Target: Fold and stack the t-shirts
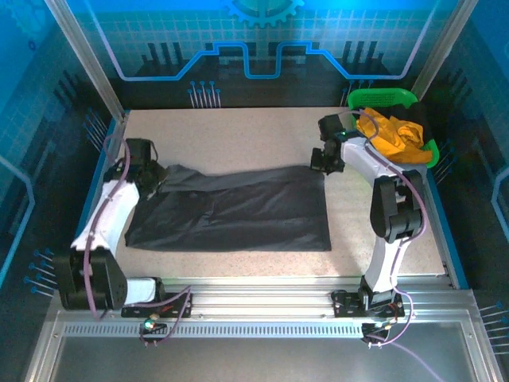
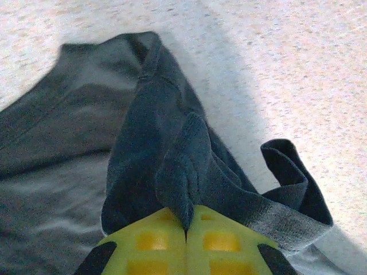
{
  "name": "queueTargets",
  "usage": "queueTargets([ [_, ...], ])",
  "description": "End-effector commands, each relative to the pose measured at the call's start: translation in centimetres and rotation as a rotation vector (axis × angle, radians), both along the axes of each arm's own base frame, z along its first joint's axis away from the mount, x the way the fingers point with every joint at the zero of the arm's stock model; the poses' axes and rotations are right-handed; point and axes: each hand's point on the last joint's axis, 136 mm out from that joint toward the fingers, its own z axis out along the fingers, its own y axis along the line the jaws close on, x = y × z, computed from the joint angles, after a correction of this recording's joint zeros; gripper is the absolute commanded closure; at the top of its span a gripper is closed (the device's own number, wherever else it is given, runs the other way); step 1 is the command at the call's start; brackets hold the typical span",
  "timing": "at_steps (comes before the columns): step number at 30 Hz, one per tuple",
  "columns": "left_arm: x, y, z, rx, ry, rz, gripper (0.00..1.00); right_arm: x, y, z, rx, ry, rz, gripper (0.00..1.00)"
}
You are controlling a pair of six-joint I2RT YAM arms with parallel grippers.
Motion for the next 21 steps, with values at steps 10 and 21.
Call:
queueTargets([
  [10, -9.5, 0.8, -4.4, 0.004, 0.128, 0.156, 1.00, -4.4, 0.0, -2.0, -0.055, 0.044, 0.036, 1.00],
  [21, -11.3, 1.1, -5.2, 0.026, 0.189, 0.170, 1.00, -6.4, -0.6, -1.2, -0.136, 0.035, 0.035, 1.00],
])
